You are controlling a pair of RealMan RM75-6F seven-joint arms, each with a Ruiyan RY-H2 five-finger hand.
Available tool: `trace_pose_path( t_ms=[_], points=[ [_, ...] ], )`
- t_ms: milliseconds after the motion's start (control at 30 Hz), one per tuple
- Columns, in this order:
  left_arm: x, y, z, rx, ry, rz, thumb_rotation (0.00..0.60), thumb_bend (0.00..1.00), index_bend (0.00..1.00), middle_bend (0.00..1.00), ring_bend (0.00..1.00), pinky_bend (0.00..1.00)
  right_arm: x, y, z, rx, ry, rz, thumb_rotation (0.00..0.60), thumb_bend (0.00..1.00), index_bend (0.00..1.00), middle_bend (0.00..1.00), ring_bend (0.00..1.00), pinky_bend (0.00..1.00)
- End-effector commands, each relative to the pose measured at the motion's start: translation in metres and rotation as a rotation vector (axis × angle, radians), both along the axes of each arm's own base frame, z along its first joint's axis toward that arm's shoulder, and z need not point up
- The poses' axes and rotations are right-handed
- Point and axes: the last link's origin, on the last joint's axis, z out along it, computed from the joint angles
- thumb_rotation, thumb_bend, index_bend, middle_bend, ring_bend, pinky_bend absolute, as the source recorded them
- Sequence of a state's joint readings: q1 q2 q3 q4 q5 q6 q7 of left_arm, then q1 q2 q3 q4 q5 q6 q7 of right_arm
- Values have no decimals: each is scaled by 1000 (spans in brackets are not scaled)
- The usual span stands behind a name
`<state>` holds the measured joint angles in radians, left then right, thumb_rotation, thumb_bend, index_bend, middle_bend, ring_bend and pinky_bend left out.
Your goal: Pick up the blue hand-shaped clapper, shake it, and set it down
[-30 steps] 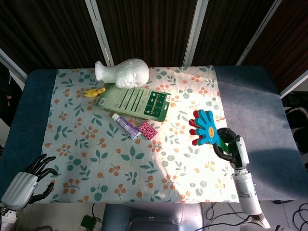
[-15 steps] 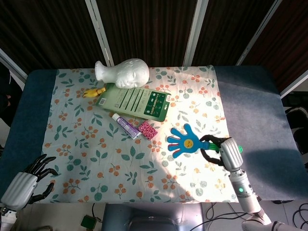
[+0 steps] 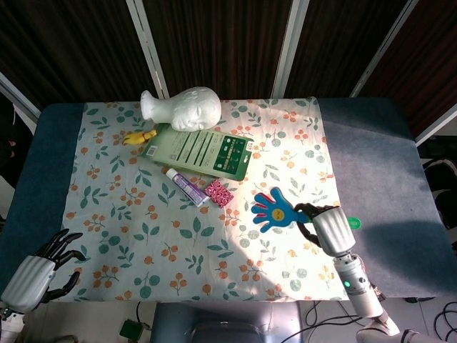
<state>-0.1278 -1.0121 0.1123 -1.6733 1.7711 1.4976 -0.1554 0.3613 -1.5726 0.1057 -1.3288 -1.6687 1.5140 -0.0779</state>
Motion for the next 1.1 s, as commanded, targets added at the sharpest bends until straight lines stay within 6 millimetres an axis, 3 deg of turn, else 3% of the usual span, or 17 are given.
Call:
trace_pose_path(
  t_ms=[33, 333, 600, 733, 900, 1100],
  points=[
    [0, 0, 0, 1, -1, -1, 600, 432, 415, 128, 51, 264, 12, 0, 9, 345, -729, -64, 600, 878, 858, 783, 911, 1000],
    [0, 0, -1, 0, 2, -1, 600, 433, 414, 128, 52, 264, 0, -8, 27, 584, -1210, -246, 600, 879, 858, 782, 911, 1000],
    [0, 0, -1, -1, 2, 0, 600, 432, 412, 128, 52, 264, -3, -12, 31, 598, -1216, -240, 600, 879, 857, 783, 911, 1000],
    [0, 0, 0, -1, 2, 0, 600, 431, 410, 128, 52, 264, -1, -10, 28, 498, -975, -149, 600, 879, 857, 783, 911, 1000],
    [0, 0, 0, -1, 1, 1, 600, 433, 410, 128, 52, 264, -2, -6, 11, 249, -395, -9, 600, 880, 857, 783, 911, 1000],
    [0, 1, 0, 0, -2, 1, 600, 431, 411, 128, 52, 264, -4, 0, -2, 124, -32, 40, 600, 879, 857, 783, 911, 1000]
  ],
)
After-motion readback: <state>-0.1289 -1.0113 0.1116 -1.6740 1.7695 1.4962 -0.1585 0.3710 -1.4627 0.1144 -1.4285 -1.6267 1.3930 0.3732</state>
